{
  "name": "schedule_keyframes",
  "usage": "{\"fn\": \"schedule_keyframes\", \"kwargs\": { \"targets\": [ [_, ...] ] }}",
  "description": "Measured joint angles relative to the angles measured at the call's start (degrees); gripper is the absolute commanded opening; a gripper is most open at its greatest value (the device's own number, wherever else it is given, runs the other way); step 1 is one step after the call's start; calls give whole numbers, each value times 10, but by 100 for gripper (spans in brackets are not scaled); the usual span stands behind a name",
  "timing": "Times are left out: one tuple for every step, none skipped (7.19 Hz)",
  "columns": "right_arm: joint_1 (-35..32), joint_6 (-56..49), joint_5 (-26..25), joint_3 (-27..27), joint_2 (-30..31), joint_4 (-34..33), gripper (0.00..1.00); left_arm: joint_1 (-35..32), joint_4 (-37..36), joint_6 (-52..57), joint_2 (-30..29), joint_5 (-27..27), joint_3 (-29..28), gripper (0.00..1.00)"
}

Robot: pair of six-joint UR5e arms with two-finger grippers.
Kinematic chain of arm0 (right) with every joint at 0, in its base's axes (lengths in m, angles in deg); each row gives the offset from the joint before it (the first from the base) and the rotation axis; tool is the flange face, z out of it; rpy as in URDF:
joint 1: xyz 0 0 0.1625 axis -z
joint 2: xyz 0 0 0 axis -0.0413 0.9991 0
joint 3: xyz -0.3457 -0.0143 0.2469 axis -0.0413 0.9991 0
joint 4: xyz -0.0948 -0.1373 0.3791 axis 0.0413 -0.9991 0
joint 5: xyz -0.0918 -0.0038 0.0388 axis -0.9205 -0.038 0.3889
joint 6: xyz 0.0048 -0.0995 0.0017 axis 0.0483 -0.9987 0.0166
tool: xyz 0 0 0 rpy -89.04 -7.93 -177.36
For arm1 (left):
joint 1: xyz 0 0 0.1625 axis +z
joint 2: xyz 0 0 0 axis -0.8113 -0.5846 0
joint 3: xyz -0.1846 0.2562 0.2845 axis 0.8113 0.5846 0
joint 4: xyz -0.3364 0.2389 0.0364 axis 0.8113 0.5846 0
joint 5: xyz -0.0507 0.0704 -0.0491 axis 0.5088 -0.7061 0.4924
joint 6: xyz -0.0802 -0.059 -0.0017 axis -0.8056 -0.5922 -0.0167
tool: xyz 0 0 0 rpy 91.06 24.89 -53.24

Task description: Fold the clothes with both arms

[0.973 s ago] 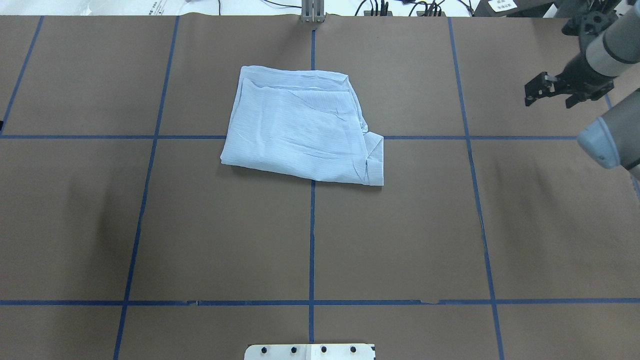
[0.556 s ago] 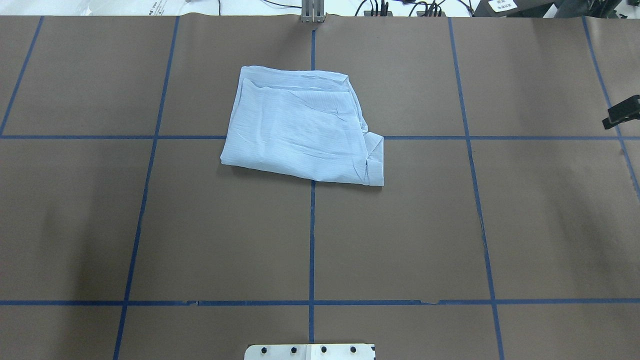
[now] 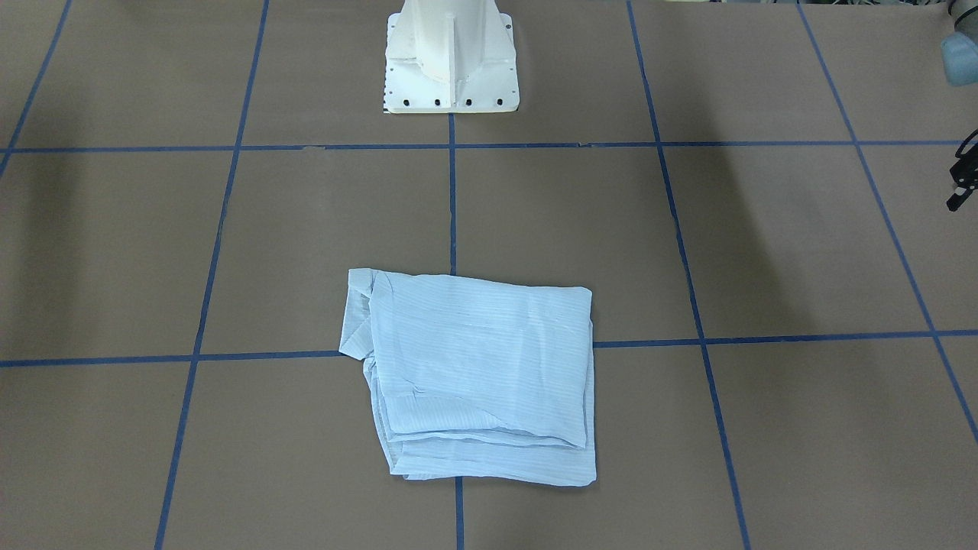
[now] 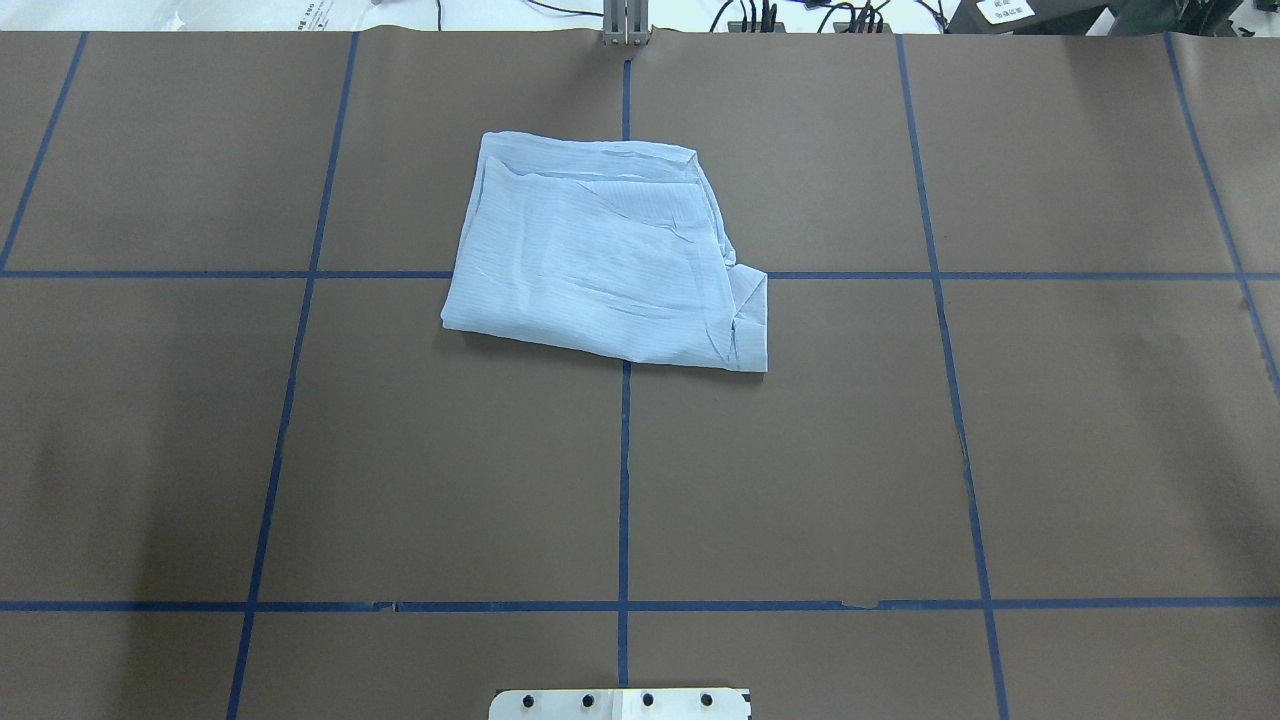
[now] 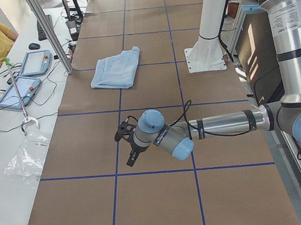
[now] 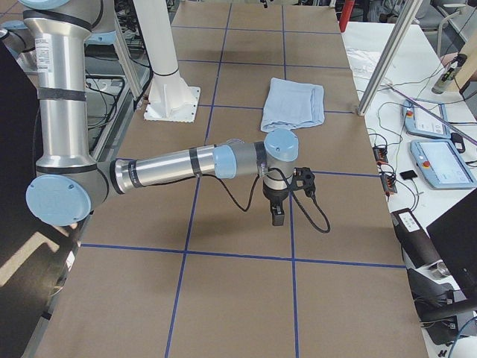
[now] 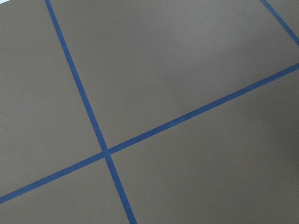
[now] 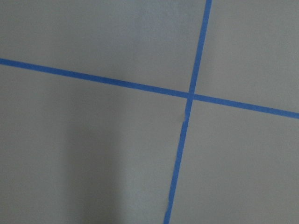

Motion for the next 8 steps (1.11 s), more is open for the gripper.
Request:
{"fn": "schedule_keyframes", "kwargs": {
  "targets": [
    [-4,-23,-2,4,11,-6,100,-5,-5,1,3,3,-1,100],
    [-5,-31,-1,14,16,-8,100,-15,-25,2,9,13,11,100],
    [-5,-35,1,24,16,-8,100,-23,-53,3,16,22,27,100],
    [-5,-35,1,28,15,-7,100,-27,-70,5,23,27,39,100],
    [-5,-33,0,30,13,-7,100,-30,-75,6,29,30,45,100],
    [-5,-32,1,35,11,-7,100,-35,-75,6,35,31,47,100],
    [-5,-32,9,37,9,-7,100,-39,-73,5,42,31,48,100],
    [-5,-33,17,37,8,-7,100,-41,-72,3,43,32,47,100]
  ]
}}
